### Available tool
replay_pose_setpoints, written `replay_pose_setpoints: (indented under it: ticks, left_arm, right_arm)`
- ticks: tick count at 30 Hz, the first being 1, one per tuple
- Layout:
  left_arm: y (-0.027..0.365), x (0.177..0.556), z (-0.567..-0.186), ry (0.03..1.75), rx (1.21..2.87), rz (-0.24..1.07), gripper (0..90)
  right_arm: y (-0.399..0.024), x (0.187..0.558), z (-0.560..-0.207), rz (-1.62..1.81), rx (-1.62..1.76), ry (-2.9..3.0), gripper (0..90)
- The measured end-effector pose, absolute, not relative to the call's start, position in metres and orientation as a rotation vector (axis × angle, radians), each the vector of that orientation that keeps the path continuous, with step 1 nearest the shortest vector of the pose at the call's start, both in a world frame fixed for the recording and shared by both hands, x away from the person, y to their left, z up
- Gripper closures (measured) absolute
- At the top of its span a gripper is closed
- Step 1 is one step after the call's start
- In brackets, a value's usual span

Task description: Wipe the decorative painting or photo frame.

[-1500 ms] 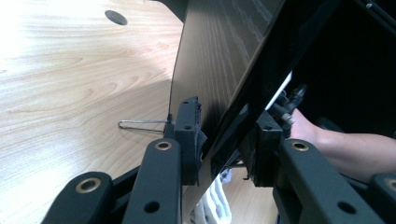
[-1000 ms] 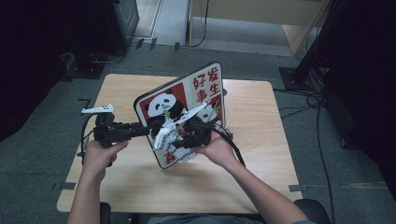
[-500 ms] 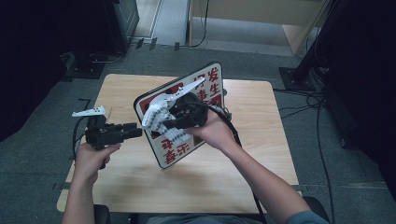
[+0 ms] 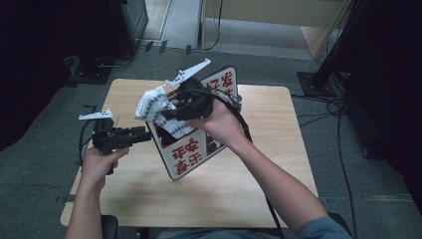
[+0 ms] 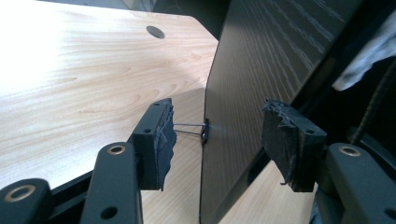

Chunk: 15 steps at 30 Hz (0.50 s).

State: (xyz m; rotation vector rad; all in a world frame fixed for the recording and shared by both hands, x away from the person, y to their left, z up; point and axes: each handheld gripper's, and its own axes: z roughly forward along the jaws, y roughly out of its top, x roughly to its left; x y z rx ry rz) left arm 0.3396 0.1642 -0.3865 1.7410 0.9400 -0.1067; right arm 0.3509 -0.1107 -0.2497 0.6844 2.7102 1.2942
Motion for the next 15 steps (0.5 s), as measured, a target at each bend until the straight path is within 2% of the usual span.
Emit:
replay_pose_setpoints:
  ticks: [5, 15]
  left_arm:
    - [0.162, 0.345, -0.387, 0.931, 1.733, -0.116, 42.9]
    - [0.161, 0.346, -0.389, 0.904, 1.742, -0.114, 44.6]
  right_arm:
    - [-0.104, 0.352, -0.242, 1.294, 0.675, 2.678, 79.4]
    - [-0.098, 0.360, -0.260, 1.219, 0.701, 2.715, 79.3]
